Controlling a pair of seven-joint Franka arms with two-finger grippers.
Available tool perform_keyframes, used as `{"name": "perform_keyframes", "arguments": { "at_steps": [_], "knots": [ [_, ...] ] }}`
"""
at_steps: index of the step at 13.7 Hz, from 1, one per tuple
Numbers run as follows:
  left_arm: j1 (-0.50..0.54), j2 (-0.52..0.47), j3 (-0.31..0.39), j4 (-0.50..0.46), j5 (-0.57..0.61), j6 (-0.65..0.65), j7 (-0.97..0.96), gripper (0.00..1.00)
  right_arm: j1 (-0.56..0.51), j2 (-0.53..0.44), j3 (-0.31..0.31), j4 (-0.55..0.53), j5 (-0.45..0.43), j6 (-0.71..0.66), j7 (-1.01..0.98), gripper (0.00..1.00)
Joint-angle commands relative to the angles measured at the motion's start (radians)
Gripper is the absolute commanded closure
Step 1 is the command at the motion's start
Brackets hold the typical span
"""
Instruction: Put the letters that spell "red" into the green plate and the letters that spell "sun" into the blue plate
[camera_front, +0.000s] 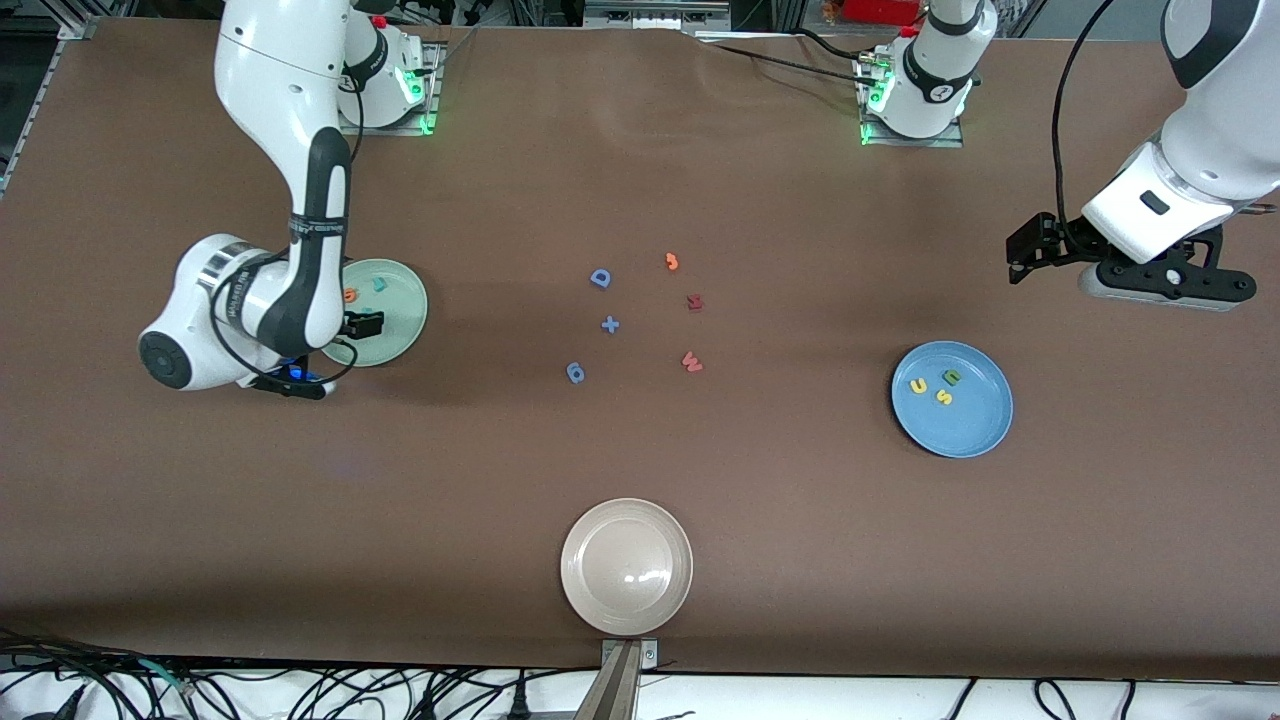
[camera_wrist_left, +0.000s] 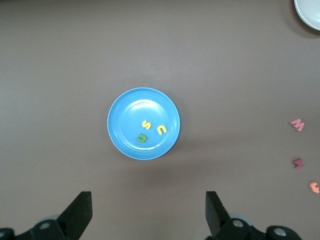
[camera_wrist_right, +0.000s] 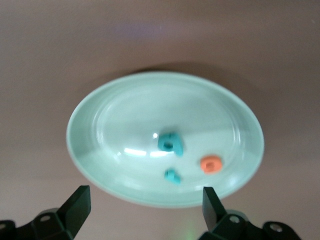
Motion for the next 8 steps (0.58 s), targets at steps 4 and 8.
{"name": "perform_keyframes", "arguments": {
  "at_steps": [4, 8],
  "knots": [
    [-0.007, -0.011, 0.013, 0.007, -0.024, -0.012, 0.027, 0.0, 0.003, -0.011, -0.142, 0.128, 0.006, -0.262, 0.006, 0.01],
    [-0.007, -0.011, 0.013, 0.007, -0.023, -0.012, 0.026, 0.0, -0.029, -0.014, -0.156, 0.271, 0.011, -0.387, 0.082, 0.01]
  ]
}}
